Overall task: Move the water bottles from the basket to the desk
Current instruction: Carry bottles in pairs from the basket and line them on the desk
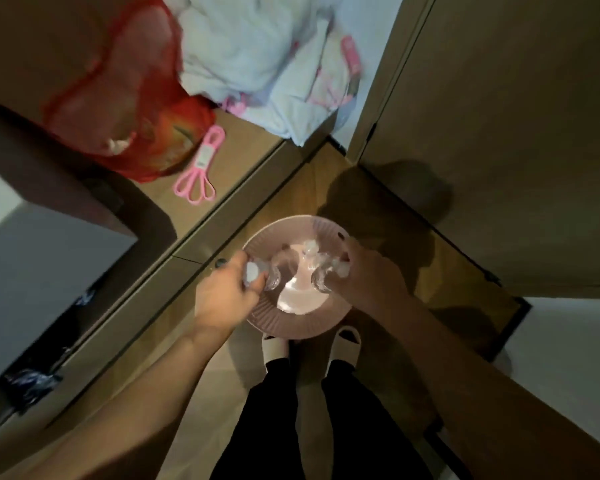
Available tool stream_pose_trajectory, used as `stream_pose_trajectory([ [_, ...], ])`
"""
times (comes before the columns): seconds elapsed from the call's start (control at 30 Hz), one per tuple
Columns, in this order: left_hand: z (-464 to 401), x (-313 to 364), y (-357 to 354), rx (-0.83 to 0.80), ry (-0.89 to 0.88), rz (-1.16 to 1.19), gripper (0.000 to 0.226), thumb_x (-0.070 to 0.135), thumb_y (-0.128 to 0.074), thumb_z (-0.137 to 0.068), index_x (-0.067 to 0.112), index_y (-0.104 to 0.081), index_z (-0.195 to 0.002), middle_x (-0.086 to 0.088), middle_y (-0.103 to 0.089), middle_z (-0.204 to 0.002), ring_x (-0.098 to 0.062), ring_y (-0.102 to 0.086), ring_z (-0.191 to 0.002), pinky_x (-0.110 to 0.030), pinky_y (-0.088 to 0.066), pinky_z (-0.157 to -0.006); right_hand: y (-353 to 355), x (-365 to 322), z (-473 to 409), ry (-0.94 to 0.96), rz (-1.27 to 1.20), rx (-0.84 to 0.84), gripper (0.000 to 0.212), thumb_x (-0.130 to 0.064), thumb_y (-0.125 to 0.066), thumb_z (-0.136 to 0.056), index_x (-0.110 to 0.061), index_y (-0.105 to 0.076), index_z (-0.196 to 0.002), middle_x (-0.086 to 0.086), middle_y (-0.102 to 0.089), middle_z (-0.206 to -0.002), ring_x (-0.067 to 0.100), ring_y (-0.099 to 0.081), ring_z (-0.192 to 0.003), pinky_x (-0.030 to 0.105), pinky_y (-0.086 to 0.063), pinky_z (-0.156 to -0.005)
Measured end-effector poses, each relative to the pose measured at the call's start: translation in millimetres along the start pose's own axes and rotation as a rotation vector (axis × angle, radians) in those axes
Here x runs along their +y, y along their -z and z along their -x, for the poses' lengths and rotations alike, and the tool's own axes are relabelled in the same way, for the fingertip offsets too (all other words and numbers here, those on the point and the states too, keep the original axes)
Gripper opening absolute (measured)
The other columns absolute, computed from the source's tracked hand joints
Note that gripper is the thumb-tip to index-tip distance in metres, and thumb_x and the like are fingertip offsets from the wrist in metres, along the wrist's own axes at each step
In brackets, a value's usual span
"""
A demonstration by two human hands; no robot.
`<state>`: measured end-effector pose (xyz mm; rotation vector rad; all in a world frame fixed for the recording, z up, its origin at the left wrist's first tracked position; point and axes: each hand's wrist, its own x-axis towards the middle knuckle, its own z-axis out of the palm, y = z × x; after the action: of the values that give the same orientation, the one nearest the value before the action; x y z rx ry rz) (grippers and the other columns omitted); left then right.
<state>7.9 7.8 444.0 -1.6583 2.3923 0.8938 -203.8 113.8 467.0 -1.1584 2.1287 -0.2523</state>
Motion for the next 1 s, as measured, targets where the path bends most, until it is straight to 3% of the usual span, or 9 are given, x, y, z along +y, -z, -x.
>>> stream_pose_trajectory([
  [0.07, 26, 17, 47, 0.091, -0.017, 0.040, 0.025, 0.043, -0.062, -0.086, 0.026, -0.044, -0.092, 0.001, -0.064, -0.077, -0.031, -0.065, -0.076, -0.031, -0.040, -0.060, 36, -33, 28, 0.021, -0.011, 0.065, 0.048, -0.049, -0.067, -0.087, -0.026, -0.048, -0.124, -0.017, -0.054, -0.097, 0.002, -0.054, -0.083, 0.012, -0.033, -0.060],
  [0.2, 61, 41, 111, 0.258, -0.061, 0.136, 0.023, 0.041, -0.066, -0.085, 0.024, -0.051, -0.093, 0.008, -0.062, -0.077, -0.022, -0.064, -0.072, -0.031, -0.045, -0.062, 74, -80, 59, -0.005, -0.026, 0.172, 0.040, -0.055, -0.064, -0.085, -0.026, -0.048, -0.107, -0.010, -0.056, -0.087, 0.011, -0.060, -0.081, 0.025, -0.039, -0.065],
  [0.37, 75, 47, 146, 0.245, -0.110, 0.282, 0.026, 0.049, -0.063, -0.086, 0.027, -0.051, -0.092, 0.007, -0.067, -0.079, -0.015, -0.065, -0.072, -0.040, -0.056, -0.066, 97, -124, 72, 0.058, -0.112, 0.250, 0.037, -0.047, -0.073, -0.080, -0.020, -0.052, -0.095, -0.005, -0.062, -0.083, 0.016, -0.061, -0.077, 0.031, -0.047, -0.065],
  [0.47, 78, 43, 156, 0.243, -0.088, 0.336, 0.024, 0.046, -0.065, -0.086, 0.026, -0.053, -0.093, 0.011, -0.064, -0.079, -0.008, -0.064, -0.074, -0.036, -0.057, -0.066, 102, -141, 73, 0.091, -0.152, 0.276, 0.037, -0.047, -0.074, -0.079, -0.022, -0.050, -0.093, -0.007, -0.061, -0.082, 0.013, -0.060, -0.074, 0.029, -0.043, -0.061],
  [0.7, 100, 40, 160, 0.378, 0.007, 0.346, 0.023, 0.042, -0.069, -0.082, 0.029, -0.051, -0.088, 0.011, -0.065, -0.077, -0.006, -0.063, -0.070, -0.039, -0.057, -0.063, 105, -153, 68, 0.219, -0.168, 0.251, 0.035, -0.042, -0.075, -0.073, -0.024, -0.048, -0.087, -0.012, -0.054, -0.075, 0.012, -0.057, -0.071, 0.035, -0.050, -0.065],
  [0.9, 135, 40, 164, 0.542, 0.172, 0.389, 0.025, 0.043, -0.069, -0.082, 0.028, -0.050, -0.086, 0.010, -0.064, -0.076, -0.009, -0.062, -0.069, -0.038, -0.054, -0.061, 102, -162, 70, 0.428, -0.061, 0.202, 0.021, -0.029, -0.068, -0.075, -0.021, -0.049, -0.078, -0.009, -0.049, -0.060, 0.010, -0.048, -0.056, 0.023, -0.034, -0.051],
  [1.0, 162, 36, 168, 0.626, 0.267, 0.442, 0.024, 0.042, -0.069, -0.082, 0.026, -0.052, -0.088, 0.012, -0.063, -0.076, -0.006, -0.061, -0.069, -0.033, -0.053, -0.060, 96, -187, 73, 0.380, 0.017, -0.023, 0.025, -0.037, -0.068, -0.079, -0.025, -0.048, -0.084, -0.003, -0.058, -0.073, 0.018, -0.054, -0.067, 0.029, -0.039, -0.056],
])
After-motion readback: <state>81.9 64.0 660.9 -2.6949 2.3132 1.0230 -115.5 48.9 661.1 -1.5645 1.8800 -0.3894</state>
